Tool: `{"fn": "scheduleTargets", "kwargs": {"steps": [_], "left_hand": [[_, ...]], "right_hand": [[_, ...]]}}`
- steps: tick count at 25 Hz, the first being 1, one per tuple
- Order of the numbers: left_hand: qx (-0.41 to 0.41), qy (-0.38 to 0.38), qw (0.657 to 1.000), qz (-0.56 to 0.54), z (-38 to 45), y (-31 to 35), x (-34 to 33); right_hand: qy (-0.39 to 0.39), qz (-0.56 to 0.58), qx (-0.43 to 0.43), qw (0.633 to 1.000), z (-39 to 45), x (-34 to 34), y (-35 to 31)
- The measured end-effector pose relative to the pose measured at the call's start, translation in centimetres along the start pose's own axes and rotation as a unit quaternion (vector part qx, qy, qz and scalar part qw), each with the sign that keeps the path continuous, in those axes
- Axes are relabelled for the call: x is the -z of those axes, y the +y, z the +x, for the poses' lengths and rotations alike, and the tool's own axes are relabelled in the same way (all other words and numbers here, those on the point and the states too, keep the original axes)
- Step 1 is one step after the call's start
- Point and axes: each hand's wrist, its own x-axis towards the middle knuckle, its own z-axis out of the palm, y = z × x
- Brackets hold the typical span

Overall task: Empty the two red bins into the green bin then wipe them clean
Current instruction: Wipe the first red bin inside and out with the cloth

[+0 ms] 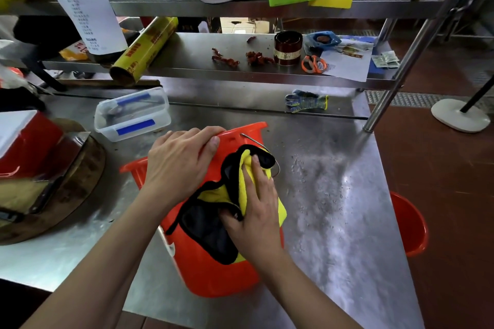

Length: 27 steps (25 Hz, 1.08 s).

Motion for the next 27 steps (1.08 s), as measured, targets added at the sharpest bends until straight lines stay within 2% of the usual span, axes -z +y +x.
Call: {"fn": "scheduleTargets", "kwargs": {"steps": [9, 13, 21, 27], "left_hand": [[-0.014, -0.013, 1.000, -0.014, 0.4, -1.2, -0.1], [-0.022, -0.014, 1.000, -0.016, 0.5, -0.8, -0.2], [-0.023, -0.007, 1.000, -0.011, -0.4, 0.1, 0.0], [-0.017, 0.004, 1.000, -0.007, -1.2, 0.5, 0.2]], "right_hand": [[-0.043, 0.046, -0.081, 0.995, -8.2, 0.6, 4.9], [-0.079, 0.077, -0.152, 0.982, -10.3, 1.2, 6.3], [-0.055, 0.094, -0.152, 0.982, -8.2, 1.6, 5.2], [-0.008, 0.052, -0.064, 0.997, -1.2, 1.3, 1.4]]}}
